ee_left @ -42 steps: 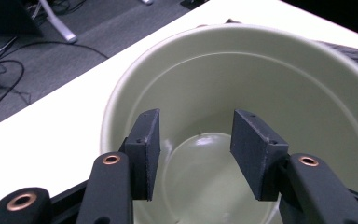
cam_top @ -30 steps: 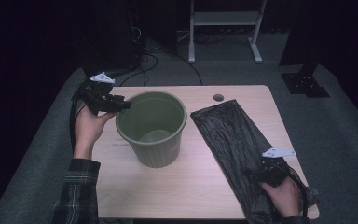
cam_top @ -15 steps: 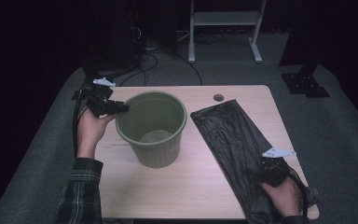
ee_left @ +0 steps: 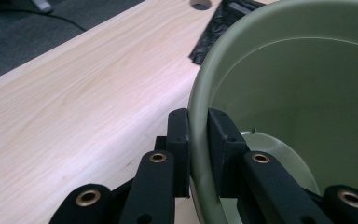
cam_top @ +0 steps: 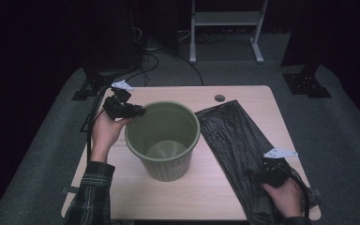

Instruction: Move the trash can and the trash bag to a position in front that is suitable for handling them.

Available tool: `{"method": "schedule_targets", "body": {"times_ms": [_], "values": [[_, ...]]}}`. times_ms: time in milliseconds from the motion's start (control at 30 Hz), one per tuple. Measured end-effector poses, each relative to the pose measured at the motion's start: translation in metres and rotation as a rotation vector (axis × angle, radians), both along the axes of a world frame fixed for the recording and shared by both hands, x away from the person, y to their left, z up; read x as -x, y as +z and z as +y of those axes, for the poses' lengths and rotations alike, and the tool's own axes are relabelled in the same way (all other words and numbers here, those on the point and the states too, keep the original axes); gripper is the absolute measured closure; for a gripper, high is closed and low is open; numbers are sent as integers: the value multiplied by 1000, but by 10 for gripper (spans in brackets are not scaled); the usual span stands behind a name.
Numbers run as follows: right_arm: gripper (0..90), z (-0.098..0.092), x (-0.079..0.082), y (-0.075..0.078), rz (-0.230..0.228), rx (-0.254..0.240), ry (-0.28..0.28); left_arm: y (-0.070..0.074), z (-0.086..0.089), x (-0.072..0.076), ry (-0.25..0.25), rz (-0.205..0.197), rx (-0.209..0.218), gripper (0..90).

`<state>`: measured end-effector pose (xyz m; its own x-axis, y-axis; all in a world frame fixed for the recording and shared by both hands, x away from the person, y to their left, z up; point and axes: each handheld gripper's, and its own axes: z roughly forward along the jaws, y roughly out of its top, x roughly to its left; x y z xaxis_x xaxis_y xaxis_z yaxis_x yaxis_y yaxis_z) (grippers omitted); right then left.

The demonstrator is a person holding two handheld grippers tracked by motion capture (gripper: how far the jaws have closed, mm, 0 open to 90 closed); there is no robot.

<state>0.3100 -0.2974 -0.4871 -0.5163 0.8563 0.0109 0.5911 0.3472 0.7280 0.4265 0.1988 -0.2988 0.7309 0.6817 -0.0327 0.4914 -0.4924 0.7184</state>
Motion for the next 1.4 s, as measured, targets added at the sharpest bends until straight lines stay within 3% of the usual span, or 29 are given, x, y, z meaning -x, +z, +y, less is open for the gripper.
{"method": "schedule_targets", "body": {"times_ms": [367,733,833,1000,1200,1367,1400], "values": [[99,0,0,0,0,0,1,-1,-40,10,-98,-4,7,793],[98,0,0,0,0,0,2,-2,-46,12,-105,-7,23,785],[99,0,0,0,0,0,2,0,-41,13,-99,-10,63,694],[98,0,0,0,0,0,1,10,-30,18,-66,-32,85,492],[98,0,0,0,0,0,0,19,-16,29,-61,-18,106,292],[98,0,0,0,1,0,-1,27,-4,46,-46,-60,108,94],[98,0,0,0,1,0,-1,28,-1,50,-42,-67,120,90]]}}
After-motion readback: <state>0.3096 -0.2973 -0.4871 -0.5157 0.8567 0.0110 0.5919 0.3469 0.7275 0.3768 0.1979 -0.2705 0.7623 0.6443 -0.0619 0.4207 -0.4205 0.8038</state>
